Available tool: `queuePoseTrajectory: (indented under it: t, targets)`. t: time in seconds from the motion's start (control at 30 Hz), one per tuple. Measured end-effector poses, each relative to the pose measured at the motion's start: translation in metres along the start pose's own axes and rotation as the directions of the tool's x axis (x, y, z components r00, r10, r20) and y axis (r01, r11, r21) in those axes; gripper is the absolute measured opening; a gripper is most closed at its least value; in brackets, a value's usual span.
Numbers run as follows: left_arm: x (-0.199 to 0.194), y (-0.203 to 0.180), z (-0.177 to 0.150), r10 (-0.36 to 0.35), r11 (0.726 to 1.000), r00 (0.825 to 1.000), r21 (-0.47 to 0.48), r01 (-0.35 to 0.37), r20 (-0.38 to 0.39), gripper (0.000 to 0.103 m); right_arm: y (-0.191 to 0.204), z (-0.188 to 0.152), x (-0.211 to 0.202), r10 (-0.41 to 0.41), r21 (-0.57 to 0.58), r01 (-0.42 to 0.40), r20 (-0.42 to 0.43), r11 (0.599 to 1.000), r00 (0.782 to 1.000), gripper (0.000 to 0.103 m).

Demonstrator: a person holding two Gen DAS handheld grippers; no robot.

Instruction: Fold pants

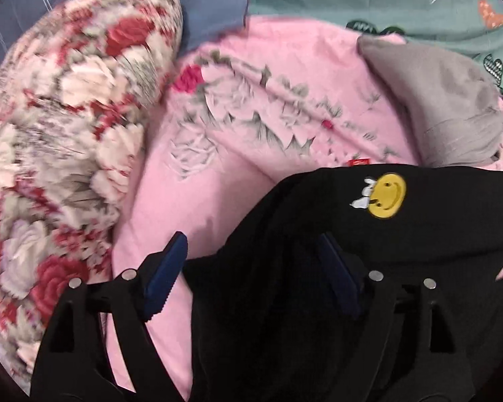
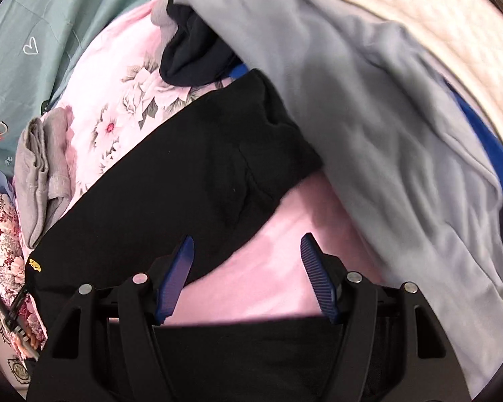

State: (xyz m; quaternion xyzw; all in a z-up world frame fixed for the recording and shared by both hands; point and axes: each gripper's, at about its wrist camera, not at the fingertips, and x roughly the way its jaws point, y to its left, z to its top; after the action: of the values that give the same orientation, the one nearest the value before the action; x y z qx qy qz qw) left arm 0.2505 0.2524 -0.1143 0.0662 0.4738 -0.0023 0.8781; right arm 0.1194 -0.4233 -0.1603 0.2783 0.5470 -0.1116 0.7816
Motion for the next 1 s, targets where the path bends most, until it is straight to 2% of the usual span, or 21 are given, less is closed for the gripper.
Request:
queuePoseTrajectory:
  t: [0.07, 0.17, 0.23, 0.27, 0.3, 0.33, 0.37, 0.43, 0.5, 0.6, 0.63, 0.67, 0.7, 0.73, 0.77, 0.83, 0.9, 1.0]
  targets:
    - [-0.017, -0.003, -0.009, -0.007, 1.0, 1.0, -0.005, 0.007, 0.018, 0.082, 0.003, 0.007, 0.013, -0.019, -0.001, 0.019, 0.0, 1.0, 1.0, 0.066]
    - [-0.039, -0.013, -0.031, -0.089, 0.996, 0.996, -0.018, 0.09, 0.013, 0.082, 0.006, 0.013, 0.028, -0.069, -0.017, 0.069, 0.016, 0.997, 0.997, 0.066]
    - [-0.043, -0.024, -0.046, -0.141, 0.99, 0.99, -0.011, 0.141, -0.02, 0.083, 0.011, 0.012, 0.031, -0.095, -0.042, 0.097, 0.045, 0.994, 0.994, 0.063]
    - [-0.041, -0.03, -0.054, -0.161, 0.987, 0.986, -0.005, 0.161, -0.043, 0.083, 0.014, 0.011, 0.032, -0.128, -0.053, 0.131, 0.064, 0.99, 0.99, 0.058]
    - [-0.034, -0.036, -0.06, -0.162, 0.987, 0.985, 0.003, 0.163, -0.064, 0.083, 0.017, 0.011, 0.031, -0.156, -0.061, 0.162, 0.093, 0.985, 0.983, 0.038]
    - [-0.029, -0.041, -0.066, -0.149, 0.988, 0.985, 0.014, 0.151, -0.082, 0.083, 0.019, 0.011, 0.03, -0.163, -0.059, 0.17, 0.112, 0.984, 0.98, 0.025]
    - [-0.021, -0.046, -0.071, -0.124, 0.992, 0.987, 0.026, 0.127, -0.107, 0.083, 0.019, 0.013, 0.028, -0.143, -0.051, 0.15, 0.121, 0.987, 0.982, 0.017]
    - [-0.006, -0.049, -0.077, -0.11, 0.993, 0.982, 0.022, 0.115, -0.156, 0.083, 0.017, 0.017, 0.023, -0.156, -0.019, 0.16, 0.132, 0.987, 0.979, 0.016]
    - [0.003, -0.049, -0.083, -0.102, 0.994, 0.978, 0.015, 0.106, -0.182, 0.083, 0.013, 0.021, 0.016, -0.173, 0.013, 0.173, 0.152, 0.985, 0.973, 0.016]
    - [0.012, -0.048, -0.089, -0.105, 0.994, 0.976, 0.006, 0.109, -0.188, 0.09, 0.011, 0.022, 0.032, -0.196, 0.007, 0.196, 0.112, 0.981, 0.974, 0.016]
    - [0.014, -0.046, -0.09, -0.112, 0.994, 0.976, 0.0, 0.114, -0.188, 0.09, 0.014, 0.022, 0.034, -0.212, -0.008, 0.214, 0.125, 0.977, 0.969, 0.017]
    - [0.014, -0.045, -0.09, -0.118, 0.993, 0.974, -0.004, 0.119, -0.192, 0.09, 0.021, 0.02, 0.035, -0.26, -0.04, 0.268, 0.136, 0.963, 0.956, 0.019]
    - [0.013, -0.043, -0.088, -0.124, 0.992, 0.973, -0.009, 0.125, -0.197, 0.09, 0.027, 0.019, 0.033, -0.309, -0.066, 0.321, 0.142, 0.945, 0.94, 0.034]
    - [0.011, -0.043, -0.087, -0.131, 0.991, 0.971, -0.013, 0.131, -0.201, 0.089, 0.031, 0.017, 0.031, -0.341, -0.082, 0.354, 0.138, 0.932, 0.93, 0.053]
    - [0.003, -0.04, -0.083, -0.147, 0.989, 0.969, -0.018, 0.147, -0.198, 0.089, 0.037, 0.013, 0.024, -0.347, -0.1, 0.358, 0.118, 0.928, 0.931, 0.056]
    - [-0.017, -0.034, -0.074, -0.163, 0.986, 0.973, -0.002, 0.165, -0.161, 0.089, 0.045, 0.0, 0.005, -0.296, -0.12, 0.311, 0.121, 0.943, 0.947, 0.056]
    - [-0.036, -0.026, -0.062, -0.165, 0.985, 0.979, 0.025, 0.169, -0.116, 0.089, 0.059, -0.024, -0.028, -0.207, -0.17, 0.233, 0.159, 0.958, 0.965, 0.057]
    - [-0.054, -0.005, -0.028, -0.12, 0.99, 0.992, 0.073, 0.123, -0.042, 0.095, 0.071, -0.062, -0.058, -0.054, -0.244, 0.096, 0.175, 0.965, 0.983, 0.058]
